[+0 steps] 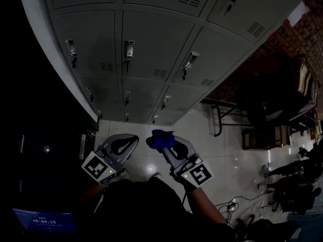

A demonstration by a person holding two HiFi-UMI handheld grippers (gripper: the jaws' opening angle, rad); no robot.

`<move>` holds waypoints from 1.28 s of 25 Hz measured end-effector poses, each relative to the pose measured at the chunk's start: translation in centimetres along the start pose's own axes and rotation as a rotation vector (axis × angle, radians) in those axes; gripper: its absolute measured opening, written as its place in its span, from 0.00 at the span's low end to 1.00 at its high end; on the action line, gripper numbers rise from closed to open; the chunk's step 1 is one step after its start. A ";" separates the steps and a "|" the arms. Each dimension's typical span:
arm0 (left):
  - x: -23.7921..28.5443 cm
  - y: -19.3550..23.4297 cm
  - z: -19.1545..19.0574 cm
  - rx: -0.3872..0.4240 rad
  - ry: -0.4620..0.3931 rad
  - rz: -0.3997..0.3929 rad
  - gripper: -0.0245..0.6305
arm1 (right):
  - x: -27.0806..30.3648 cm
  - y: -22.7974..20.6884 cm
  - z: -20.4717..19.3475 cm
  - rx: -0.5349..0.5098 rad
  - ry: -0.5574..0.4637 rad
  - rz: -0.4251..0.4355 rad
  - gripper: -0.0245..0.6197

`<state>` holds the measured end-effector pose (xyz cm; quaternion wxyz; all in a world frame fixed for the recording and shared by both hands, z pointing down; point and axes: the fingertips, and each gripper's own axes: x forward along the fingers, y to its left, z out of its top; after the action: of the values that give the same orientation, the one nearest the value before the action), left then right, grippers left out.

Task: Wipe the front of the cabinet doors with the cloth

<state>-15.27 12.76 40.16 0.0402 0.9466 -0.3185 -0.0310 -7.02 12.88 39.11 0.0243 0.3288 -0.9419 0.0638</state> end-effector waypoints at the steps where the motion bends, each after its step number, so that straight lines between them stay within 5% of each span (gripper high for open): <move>1: 0.3 -0.6 0.2 0.002 -0.001 0.003 0.04 | -0.4 -0.1 0.0 0.010 -0.001 0.006 0.17; 32: 1.3 -7.8 -1.6 0.011 0.064 0.004 0.04 | -6.2 1.3 -2.4 0.054 0.014 0.031 0.17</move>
<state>-9.38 18.24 40.92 0.0454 0.9467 -0.3190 0.0010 -2.95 18.01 40.79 0.0211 0.3140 -0.9447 0.0918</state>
